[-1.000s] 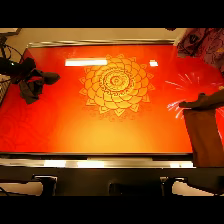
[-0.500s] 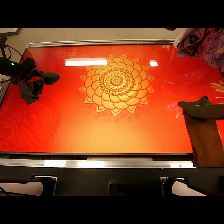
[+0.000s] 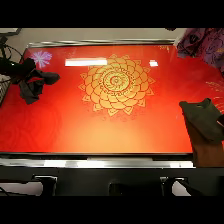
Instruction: Fold the clothes and pants, and hang the long-sleeved shirts on hangers.
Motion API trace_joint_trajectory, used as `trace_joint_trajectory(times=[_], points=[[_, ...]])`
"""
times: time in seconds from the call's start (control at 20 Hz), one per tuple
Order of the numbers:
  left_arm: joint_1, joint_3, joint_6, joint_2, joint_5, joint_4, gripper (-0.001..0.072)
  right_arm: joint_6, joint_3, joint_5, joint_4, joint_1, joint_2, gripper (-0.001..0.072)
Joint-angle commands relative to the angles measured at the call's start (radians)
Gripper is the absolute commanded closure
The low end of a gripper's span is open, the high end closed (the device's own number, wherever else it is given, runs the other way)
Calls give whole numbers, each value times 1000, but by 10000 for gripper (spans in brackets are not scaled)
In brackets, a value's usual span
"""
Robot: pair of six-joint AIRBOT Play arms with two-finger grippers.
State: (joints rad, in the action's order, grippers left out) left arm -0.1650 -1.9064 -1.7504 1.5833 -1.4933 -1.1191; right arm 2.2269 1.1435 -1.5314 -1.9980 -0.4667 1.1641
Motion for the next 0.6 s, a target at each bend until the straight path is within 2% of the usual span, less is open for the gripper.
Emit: trace_joint_trajectory(times=[0.0,0.55], points=[[0,0,0,0,-9,0,691,19,-111,27,-48,0,-26,688],[0,0,0,0,-11,0,691,18,-182,-14,-57,0,-26,688]])
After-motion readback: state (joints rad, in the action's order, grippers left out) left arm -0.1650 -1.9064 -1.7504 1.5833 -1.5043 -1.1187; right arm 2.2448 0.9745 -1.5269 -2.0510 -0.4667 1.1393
